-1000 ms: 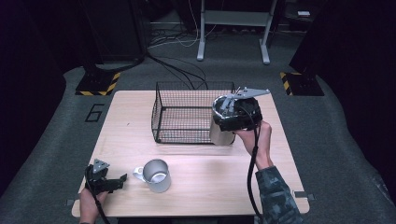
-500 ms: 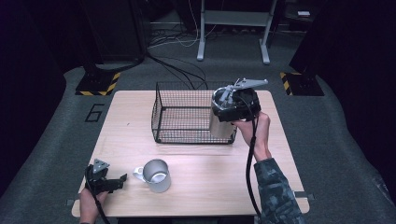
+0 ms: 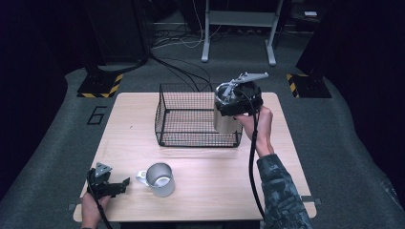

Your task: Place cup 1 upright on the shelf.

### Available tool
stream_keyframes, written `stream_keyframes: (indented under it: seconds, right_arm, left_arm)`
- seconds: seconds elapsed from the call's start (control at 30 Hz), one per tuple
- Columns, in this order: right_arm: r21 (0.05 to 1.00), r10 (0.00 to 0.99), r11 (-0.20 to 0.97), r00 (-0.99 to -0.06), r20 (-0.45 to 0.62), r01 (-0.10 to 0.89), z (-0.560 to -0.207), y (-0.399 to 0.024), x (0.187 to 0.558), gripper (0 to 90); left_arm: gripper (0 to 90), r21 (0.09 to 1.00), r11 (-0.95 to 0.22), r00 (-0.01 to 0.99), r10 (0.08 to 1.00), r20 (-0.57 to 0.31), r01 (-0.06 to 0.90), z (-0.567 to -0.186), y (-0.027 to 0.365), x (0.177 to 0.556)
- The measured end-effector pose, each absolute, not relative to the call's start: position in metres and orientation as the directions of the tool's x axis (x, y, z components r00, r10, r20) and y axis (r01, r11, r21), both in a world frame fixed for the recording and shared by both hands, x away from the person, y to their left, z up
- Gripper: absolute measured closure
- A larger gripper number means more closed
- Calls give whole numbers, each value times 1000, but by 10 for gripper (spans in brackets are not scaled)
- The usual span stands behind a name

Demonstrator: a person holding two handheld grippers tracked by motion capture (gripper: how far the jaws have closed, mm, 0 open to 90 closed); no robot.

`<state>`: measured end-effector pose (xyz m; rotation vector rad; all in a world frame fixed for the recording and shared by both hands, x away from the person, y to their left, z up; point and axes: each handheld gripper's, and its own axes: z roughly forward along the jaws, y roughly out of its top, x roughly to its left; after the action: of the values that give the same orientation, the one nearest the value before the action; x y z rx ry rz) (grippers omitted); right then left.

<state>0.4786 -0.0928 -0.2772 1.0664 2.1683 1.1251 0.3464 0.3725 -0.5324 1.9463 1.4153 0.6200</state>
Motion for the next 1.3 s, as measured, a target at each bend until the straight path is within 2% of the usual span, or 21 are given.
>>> stream_keyframes:
  seconds: [1.3]
  right_arm:
    - [793,839,389,-536,-93,470,-311,-73,532,33]
  left_arm:
    - [46,733,-210,308,951,2,647,-532,372,346]
